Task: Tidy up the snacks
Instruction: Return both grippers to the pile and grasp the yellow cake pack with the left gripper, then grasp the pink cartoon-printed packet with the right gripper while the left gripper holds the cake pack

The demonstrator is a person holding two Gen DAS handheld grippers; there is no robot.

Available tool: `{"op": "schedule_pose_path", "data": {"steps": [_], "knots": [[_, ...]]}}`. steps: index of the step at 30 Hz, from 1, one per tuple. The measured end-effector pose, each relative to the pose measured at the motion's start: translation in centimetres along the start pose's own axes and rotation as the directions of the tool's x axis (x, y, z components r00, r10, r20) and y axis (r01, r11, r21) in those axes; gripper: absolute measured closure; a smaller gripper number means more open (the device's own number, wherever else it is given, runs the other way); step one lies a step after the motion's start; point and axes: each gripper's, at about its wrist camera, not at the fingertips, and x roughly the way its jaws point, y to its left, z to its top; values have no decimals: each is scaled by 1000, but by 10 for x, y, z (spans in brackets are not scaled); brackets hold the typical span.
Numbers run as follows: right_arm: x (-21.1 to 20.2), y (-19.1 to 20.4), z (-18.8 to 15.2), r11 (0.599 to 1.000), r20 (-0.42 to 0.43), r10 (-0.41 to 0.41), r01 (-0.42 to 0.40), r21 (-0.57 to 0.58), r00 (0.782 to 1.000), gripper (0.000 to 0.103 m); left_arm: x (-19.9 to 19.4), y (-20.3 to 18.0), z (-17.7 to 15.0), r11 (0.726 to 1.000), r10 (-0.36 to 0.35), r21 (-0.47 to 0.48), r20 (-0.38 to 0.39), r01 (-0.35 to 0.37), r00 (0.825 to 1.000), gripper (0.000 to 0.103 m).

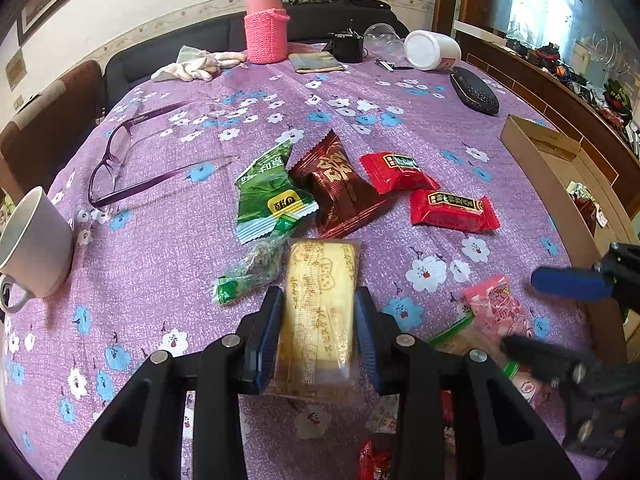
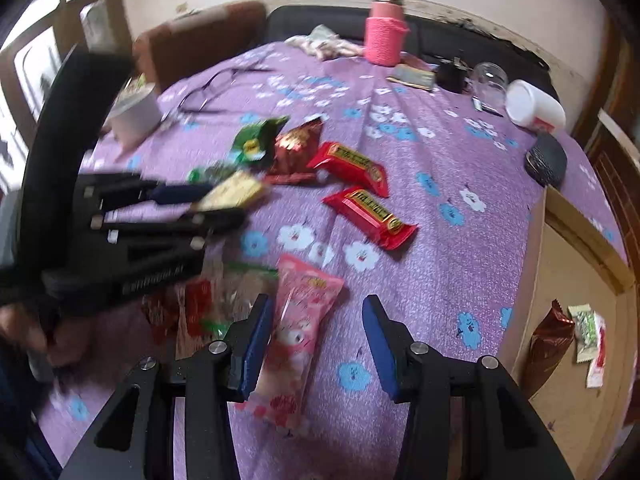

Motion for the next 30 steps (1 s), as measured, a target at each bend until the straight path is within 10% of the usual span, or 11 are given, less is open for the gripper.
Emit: {"op": "schedule_pose_path", "data": {"steps": [6,9,30], "knots": [[10,6,-6,999,-33,-2,0,-44,999,55,0,0,0,1000,6,-1,2,-6,1000,68],[10,-6,-3,1000,-17,-18,19,19,1000,77,-2,-1,-1,1000,6,-1,5,-6,1000,70],[-42,-46,10,962,296,-59,-25,273,953,78,-50,-4,3,996,-77,-30,231,86,970,70]]}}
